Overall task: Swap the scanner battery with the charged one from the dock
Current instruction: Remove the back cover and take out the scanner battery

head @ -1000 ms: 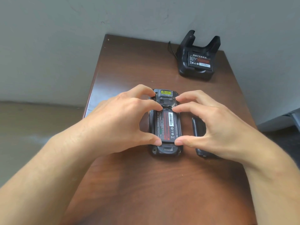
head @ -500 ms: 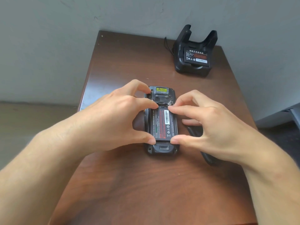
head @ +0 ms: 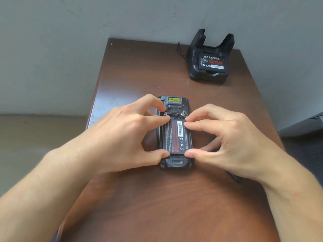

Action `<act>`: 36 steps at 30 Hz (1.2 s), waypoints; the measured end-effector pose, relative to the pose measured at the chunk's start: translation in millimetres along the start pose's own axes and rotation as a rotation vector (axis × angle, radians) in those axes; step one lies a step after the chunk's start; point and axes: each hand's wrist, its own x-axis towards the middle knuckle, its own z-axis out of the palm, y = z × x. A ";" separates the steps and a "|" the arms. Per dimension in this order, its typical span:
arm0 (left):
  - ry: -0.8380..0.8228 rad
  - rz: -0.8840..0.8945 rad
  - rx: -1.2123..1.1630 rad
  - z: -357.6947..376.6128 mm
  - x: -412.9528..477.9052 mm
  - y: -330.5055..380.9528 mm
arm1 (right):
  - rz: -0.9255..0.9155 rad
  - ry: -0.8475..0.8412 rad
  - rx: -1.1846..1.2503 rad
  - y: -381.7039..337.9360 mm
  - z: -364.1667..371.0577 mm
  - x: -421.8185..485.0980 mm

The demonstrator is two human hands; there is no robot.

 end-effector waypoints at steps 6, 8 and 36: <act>0.001 0.022 -0.001 -1.0 2.6 -1.1 | -0.013 0.011 -0.038 -0.2 2.0 -1.9; 0.009 0.035 0.009 0.4 2.1 -1.2 | -0.020 0.012 -0.051 -1.0 1.6 -2.6; 0.187 0.041 -0.323 -3.9 0.9 1.1 | -0.012 0.044 -0.136 -3.7 -6.1 3.1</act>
